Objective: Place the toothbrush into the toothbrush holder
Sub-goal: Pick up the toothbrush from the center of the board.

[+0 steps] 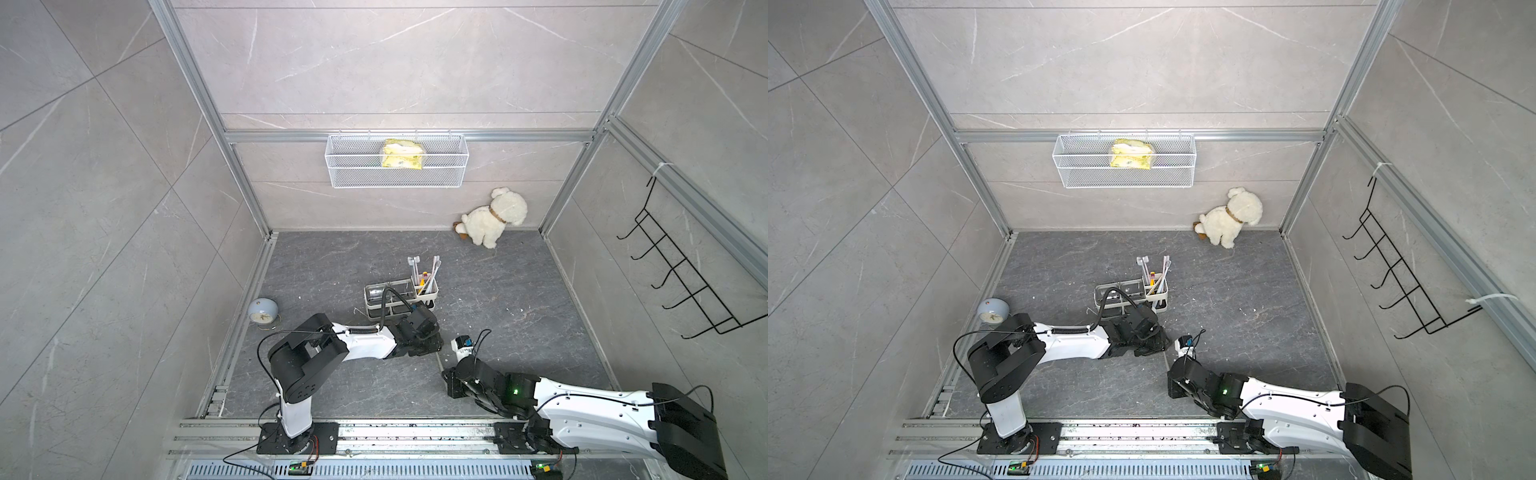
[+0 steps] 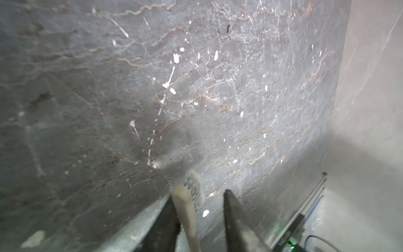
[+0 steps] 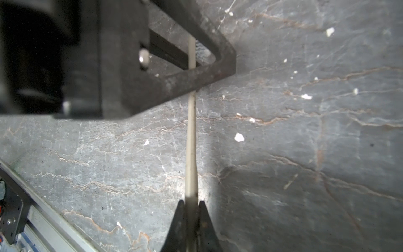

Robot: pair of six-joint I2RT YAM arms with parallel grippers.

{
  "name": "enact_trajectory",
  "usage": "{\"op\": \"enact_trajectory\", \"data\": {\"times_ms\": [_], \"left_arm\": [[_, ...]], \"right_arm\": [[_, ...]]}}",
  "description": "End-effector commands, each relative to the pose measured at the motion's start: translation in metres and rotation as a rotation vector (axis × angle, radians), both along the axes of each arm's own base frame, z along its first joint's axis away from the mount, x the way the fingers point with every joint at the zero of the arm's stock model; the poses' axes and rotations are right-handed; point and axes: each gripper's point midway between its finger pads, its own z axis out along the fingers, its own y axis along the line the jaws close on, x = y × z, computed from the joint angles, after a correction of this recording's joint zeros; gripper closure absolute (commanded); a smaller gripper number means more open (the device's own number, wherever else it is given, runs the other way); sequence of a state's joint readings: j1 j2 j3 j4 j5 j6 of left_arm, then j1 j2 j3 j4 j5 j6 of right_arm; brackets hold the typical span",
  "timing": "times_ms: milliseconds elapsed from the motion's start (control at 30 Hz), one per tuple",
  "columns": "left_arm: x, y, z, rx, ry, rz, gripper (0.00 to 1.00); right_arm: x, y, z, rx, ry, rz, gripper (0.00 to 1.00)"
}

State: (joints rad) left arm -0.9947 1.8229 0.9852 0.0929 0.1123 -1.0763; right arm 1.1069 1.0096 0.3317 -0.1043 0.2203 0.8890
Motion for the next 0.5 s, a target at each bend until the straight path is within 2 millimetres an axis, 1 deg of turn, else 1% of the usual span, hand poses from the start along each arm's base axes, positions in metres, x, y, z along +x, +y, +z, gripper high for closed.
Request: {"op": "enact_trajectory", "data": {"times_ms": [0,67,233,267,300,367,433,467], "left_arm": [[0.001,-0.008,0.003,-0.040,0.005,-0.001,0.78],[0.002,-0.009,0.003,-0.043,0.004,0.000,0.86],[0.003,-0.010,0.005,-0.049,0.000,0.001,0.93],[0.003,-0.010,0.007,-0.050,-0.003,0.002,0.93],[0.003,-0.009,0.008,-0.047,-0.006,0.003,0.95],[0.005,-0.006,0.014,-0.027,-0.023,0.001,0.96],[0.010,0.001,0.029,0.018,-0.065,-0.008,0.97],[0.014,0.004,0.040,0.038,-0.092,-0.012,0.98]], "right_arm": [[0.005,0.003,0.009,0.017,-0.048,0.003,0.94],[0.005,0.003,0.011,0.023,-0.055,0.001,0.94],[0.005,0.002,0.011,0.019,-0.061,0.000,0.94],[0.005,0.001,0.011,0.015,-0.059,0.001,0.92],[0.005,0.000,0.010,0.008,-0.057,0.003,0.87],[0.004,-0.005,0.010,-0.019,-0.052,-0.006,0.70],[0.004,-0.012,0.016,-0.034,-0.057,-0.023,0.52],[0.005,-0.015,0.021,-0.028,-0.065,-0.029,0.46]]}}
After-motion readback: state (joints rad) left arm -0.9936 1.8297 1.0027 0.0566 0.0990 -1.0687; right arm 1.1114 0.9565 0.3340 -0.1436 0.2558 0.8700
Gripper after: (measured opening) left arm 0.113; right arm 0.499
